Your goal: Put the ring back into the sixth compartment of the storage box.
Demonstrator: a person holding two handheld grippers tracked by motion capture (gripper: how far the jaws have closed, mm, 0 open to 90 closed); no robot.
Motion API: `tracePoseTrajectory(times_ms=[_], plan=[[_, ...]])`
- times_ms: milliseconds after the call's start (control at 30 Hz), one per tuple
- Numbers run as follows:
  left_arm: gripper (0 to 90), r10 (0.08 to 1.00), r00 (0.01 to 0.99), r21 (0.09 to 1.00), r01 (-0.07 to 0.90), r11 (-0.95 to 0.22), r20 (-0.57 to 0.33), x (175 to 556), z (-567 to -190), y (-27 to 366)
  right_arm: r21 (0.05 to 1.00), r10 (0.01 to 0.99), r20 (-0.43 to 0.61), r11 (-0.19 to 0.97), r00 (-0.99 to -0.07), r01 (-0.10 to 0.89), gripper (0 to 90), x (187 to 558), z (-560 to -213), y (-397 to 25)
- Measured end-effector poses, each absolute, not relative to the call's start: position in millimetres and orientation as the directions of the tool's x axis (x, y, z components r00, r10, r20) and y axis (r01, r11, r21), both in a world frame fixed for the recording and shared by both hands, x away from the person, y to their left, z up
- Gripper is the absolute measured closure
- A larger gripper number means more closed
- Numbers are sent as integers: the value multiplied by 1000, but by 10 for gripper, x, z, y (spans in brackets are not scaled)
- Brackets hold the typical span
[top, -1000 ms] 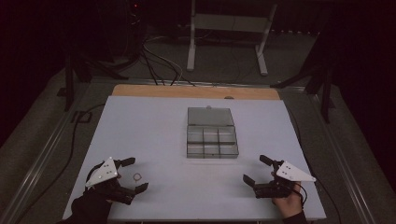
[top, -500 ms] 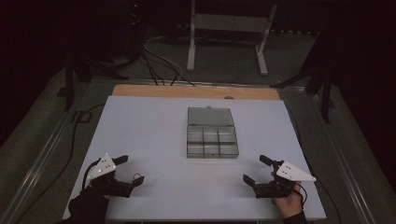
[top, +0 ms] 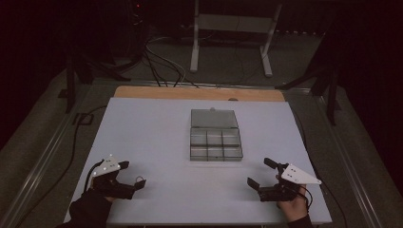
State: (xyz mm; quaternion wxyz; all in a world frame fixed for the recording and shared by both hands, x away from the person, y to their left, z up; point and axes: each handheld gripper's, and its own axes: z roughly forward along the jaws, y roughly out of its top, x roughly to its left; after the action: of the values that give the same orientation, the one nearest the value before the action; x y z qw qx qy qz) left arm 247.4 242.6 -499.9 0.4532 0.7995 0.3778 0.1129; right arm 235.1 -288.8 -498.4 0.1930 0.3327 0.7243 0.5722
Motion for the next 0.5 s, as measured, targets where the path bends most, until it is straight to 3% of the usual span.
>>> tracePoseTrajectory(times_ms=[133,500], plan=[[9,713,683,811,503,-300,-160,2475,-4985,2437,957,703,102,123,-704,262,0,2352,-4985,-2888],[145,756,639,765,556,-326,-143,2510,-5027,2436,956,701,107,121,-705,266,0,2353,-4986,-2888]])
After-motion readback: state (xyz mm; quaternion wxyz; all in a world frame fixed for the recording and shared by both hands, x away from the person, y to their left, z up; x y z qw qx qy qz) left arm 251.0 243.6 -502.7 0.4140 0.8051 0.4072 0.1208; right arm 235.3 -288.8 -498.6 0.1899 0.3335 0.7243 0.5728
